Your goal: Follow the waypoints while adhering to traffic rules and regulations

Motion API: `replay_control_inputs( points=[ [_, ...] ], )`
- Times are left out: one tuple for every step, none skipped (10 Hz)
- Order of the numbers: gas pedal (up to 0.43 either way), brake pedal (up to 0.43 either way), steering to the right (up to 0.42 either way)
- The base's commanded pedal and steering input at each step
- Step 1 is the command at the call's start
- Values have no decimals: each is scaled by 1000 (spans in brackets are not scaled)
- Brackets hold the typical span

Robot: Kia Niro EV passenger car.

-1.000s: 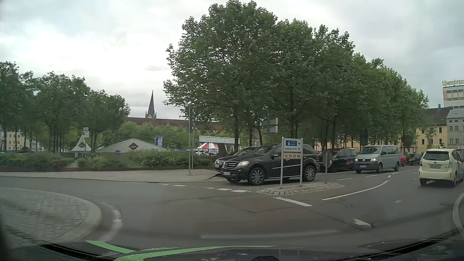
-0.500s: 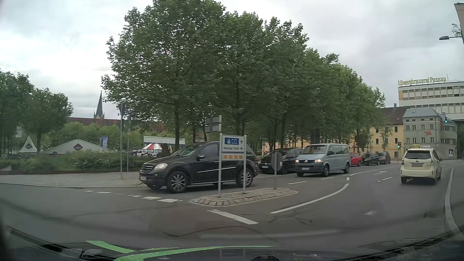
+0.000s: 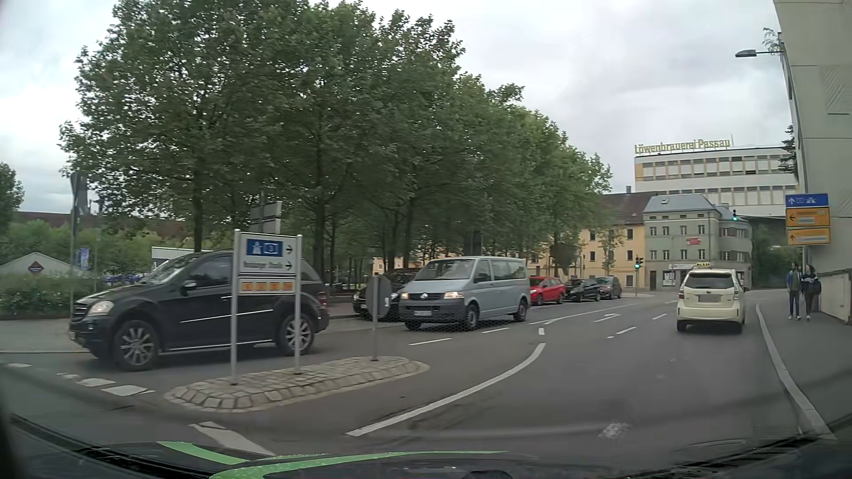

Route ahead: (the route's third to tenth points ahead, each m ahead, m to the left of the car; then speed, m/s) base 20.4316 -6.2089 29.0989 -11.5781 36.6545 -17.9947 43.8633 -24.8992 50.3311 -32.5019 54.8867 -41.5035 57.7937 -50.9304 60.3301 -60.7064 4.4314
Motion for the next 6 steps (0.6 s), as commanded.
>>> replay_control_inputs(
  points=[
    [169,0,403],
    [169,0,395],
    [169,0,382],
    [169,0,368],
    [169,0,350],
    [197,0,332]
  ],
)
